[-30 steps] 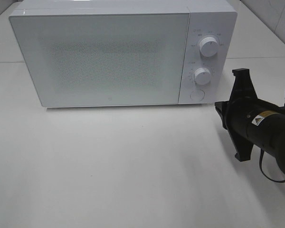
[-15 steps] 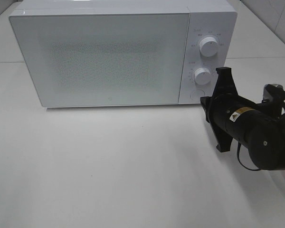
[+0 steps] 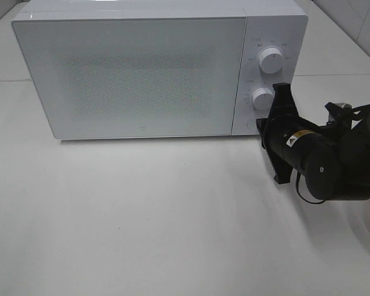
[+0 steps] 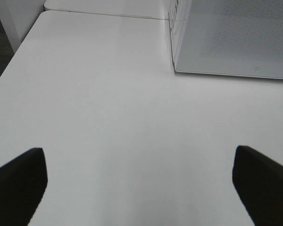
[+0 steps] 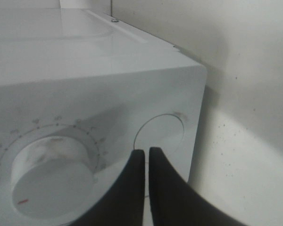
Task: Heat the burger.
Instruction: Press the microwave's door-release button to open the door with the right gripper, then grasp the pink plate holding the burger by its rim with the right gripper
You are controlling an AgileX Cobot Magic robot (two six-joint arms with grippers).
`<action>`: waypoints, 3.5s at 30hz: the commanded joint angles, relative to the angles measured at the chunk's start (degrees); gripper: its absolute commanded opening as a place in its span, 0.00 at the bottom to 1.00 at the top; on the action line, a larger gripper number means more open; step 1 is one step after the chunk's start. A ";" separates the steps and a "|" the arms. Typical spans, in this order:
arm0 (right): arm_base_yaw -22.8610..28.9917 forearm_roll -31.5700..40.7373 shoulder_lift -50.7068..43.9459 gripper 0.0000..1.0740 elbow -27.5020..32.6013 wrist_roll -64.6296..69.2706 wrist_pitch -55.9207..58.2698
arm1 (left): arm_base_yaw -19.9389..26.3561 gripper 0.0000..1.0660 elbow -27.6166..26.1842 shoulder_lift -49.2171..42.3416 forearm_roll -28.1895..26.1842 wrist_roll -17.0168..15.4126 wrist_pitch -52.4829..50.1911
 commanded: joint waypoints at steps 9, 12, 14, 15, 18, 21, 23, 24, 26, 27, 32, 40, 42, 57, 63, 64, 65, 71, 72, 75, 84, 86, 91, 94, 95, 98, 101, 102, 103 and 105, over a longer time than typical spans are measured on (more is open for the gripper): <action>-0.97 -1.49 2.69 0.00 -3.15 1.32 -0.92 | -0.06 0.94 0.06 -0.74 -0.17 -0.74 -0.97; -0.97 -1.60 3.84 0.00 -4.24 1.89 -0.80 | -0.06 0.94 0.06 -0.74 -0.17 -0.74 -0.97; -0.97 -1.83 5.10 0.00 -5.39 2.58 -1.03 | -0.06 0.94 0.06 -0.74 -0.17 -0.74 -0.97; -0.97 -1.83 5.10 0.00 -5.39 2.58 -1.03 | -0.06 0.94 0.06 -0.74 -0.17 -0.74 -0.97; -0.97 -1.38 5.61 0.00 -6.19 2.18 -2.35 | -0.06 0.94 0.06 -0.74 -0.17 -0.74 -0.97; -0.97 -0.46 5.73 0.00 -6.25 0.34 -5.56 | -0.06 0.94 0.06 -0.74 -0.17 -0.74 -0.97; -0.97 0.69 5.73 0.00 -6.25 -1.26 -7.16 | -0.06 0.94 0.06 -0.74 -0.17 -0.74 -0.97; -0.97 1.38 5.73 0.00 -6.25 -1.95 -7.79 | -0.06 0.94 0.06 -0.74 -0.17 -0.74 -0.97; -0.97 2.23 5.73 0.00 -6.25 -2.64 -8.82 | -0.06 0.94 0.06 -0.74 -0.17 -0.74 -0.97; -0.97 3.04 5.73 0.00 -6.25 -2.75 -10.37 | -0.06 0.94 0.06 -0.74 -0.17 -0.74 -0.97; -0.97 3.55 5.73 0.00 -7.22 -2.81 -12.26 | -0.06 0.94 0.06 -0.74 -0.17 -0.74 -0.97; -0.97 7.56 6.02 0.00 -9.57 -4.98 -20.97 | -0.06 0.94 0.06 -0.74 -0.17 -0.74 -0.97; -0.97 9.00 6.02 0.00 -10.26 -5.50 -22.52 | -0.06 0.94 0.06 -0.74 -0.17 -0.74 -0.97; -4.93 5.44 6.02 0.00 -15.99 -7.51 -23.03 | -0.06 0.94 0.06 -0.74 -0.17 -0.74 -0.97; -4.76 4.24 6.02 0.00 -14.32 -5.61 -22.98 | -0.06 0.94 0.06 -0.74 -0.17 -0.74 -0.97; -4.76 3.78 6.02 0.00 -13.92 -5.16 -22.86 | -0.06 0.94 0.06 -0.74 -0.17 -0.74 -0.97; -4.76 3.44 5.67 0.00 -12.89 -4.64 -22.35 | -0.06 0.94 0.06 -0.74 -0.17 -0.74 -0.97; -4.76 2.92 2.64 0.00 -8.65 -3.15 -14.90 | -0.06 0.94 0.06 -0.74 -0.17 -0.74 -0.97; -4.76 2.92 2.64 0.00 -8.65 -3.15 -14.90 | -0.06 0.94 0.06 -0.74 -0.17 -0.74 -0.97; -4.01 2.46 1.15 0.00 -5.84 -1.89 -11.97 | -0.06 0.94 0.06 -0.74 -0.17 -0.74 -0.97; 0.06 0.29 -1.55 0.00 1.09 2.18 -8.77 | -0.06 0.94 0.06 -0.74 -0.17 -0.74 -0.97; 0.34 -0.29 -2.01 0.00 1.83 2.46 -7.96 | -0.06 0.94 0.06 -0.74 -0.17 -0.74 -0.97; 0.57 -2.58 -5.61 0.00 5.39 1.83 -3.38 | -0.06 0.94 0.06 -0.74 -0.17 -0.74 -0.97; 0.57 -3.15 -8.37 0.00 7.10 -0.46 -0.46 | -0.06 0.94 0.06 -0.74 -0.17 -0.74 -0.97; 0.57 -3.15 -10.77 0.01 8.14 -2.86 1.78 | -0.06 0.94 0.06 -0.74 -0.17 -0.74 -0.97; 0.57 -3.15 -14.67 0.01 9.17 -7.05 5.56 | -0.06 0.94 0.06 -0.74 -0.17 -0.74 -0.97; 0.57 -3.09 -19.19 0.02 9.34 -13.87 12.61 | -0.06 0.94 0.06 -0.74 -0.17 -0.74 -0.97; 0.57 -3.09 -19.19 0.02 9.34 -13.87 12.61 | -0.06 0.94 0.06 -0.74 -0.17 -0.74 -0.97; 0.57 -3.04 -20.91 0.02 9.34 -16.50 15.07 | -0.06 0.94 0.06 -0.74 -0.17 -0.74 -0.97; 0.57 -2.92 -24.24 0.03 9.34 -21.60 18.74 | -0.06 0.94 0.06 -0.74 -0.17 -0.74 -0.97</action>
